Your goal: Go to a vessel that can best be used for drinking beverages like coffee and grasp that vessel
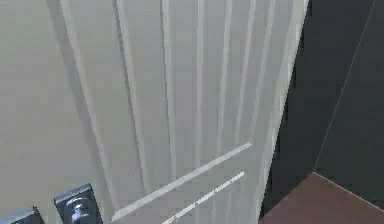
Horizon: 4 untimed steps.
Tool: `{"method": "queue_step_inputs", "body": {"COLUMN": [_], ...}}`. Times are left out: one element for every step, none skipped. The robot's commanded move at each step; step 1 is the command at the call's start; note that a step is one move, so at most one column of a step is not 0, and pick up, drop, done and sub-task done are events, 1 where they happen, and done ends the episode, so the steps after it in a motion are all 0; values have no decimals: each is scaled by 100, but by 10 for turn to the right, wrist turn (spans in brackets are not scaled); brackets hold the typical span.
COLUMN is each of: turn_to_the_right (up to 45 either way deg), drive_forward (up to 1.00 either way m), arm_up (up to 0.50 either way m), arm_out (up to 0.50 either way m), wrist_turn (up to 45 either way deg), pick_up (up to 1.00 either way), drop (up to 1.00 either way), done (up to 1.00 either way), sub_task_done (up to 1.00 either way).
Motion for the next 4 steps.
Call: {"method": "queue_step_inputs", "body": {"turn_to_the_right": [450,210,0,-450], "drive_forward": [0,0,90,0], "arm_up": [0,0,0,0], "arm_out": [0,0,0,0], "wrist_turn": [0,0,0,0], "pick_up": [0,0,0,0], "drop": [0,0,0,0], "done": [0,0,0,0], "sub_task_done": [0,0,0,0]}}
